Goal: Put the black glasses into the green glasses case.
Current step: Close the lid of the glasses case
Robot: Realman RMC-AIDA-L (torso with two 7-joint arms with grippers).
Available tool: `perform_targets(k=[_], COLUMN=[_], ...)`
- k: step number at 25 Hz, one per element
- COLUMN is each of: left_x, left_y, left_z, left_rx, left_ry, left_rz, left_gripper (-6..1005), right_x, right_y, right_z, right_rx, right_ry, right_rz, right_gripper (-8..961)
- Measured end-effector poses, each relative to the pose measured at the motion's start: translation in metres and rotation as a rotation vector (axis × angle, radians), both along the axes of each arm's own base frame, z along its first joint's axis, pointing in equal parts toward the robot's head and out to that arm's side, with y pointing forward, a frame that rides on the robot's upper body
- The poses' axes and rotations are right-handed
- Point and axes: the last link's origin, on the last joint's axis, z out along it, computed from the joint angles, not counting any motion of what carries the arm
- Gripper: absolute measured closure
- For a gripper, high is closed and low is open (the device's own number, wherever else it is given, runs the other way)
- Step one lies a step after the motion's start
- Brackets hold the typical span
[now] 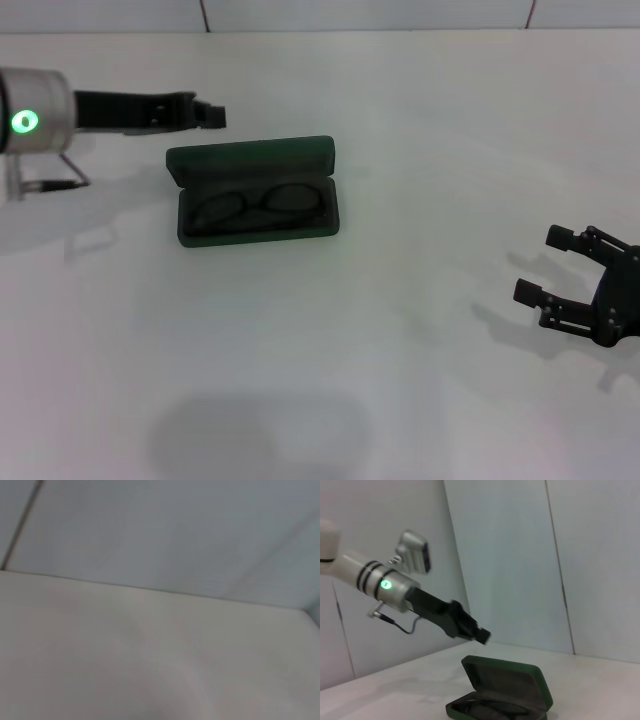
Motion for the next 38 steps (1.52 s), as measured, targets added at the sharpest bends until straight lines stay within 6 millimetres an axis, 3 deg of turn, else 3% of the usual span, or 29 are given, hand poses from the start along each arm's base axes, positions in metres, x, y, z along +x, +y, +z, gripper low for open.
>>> perform_targets(k=[4,9,18,31,38], left_x=[-0.01,-0.035,-0.052,-0.057,-0.055], left_y=[-0.021,-0.031,-0.013,0.005,0.004], left_z=[0.011,-0.002,-0.025,-0.021,-0.02], left_rx=[-0.043,-0.058,-0.021,0.073,0.045], left_ry=[-0.008,0.062,0.238,0.292,0.288], left_rz=[-0.119,-0.159,-0.114,-0.082,-0.097], left_gripper=[908,906,904,901,900], right_x=[0.0,0.0,-0.001,-0.003,-0.003], right_y=[0.0,0.001,0.003,0.004,0.004], right_z=[0.0,0.001,-0.001,-0.004,-0.003], right_rx=[0.0,0.001,-0.004,-0.019,-0.018], right_ry=[-0.001,-0.005,-0.013,-0.025,-0.026], right_rz=[-0.001,0.0,0.006,0.017,0.019], right_gripper=[79,79,79,79,79])
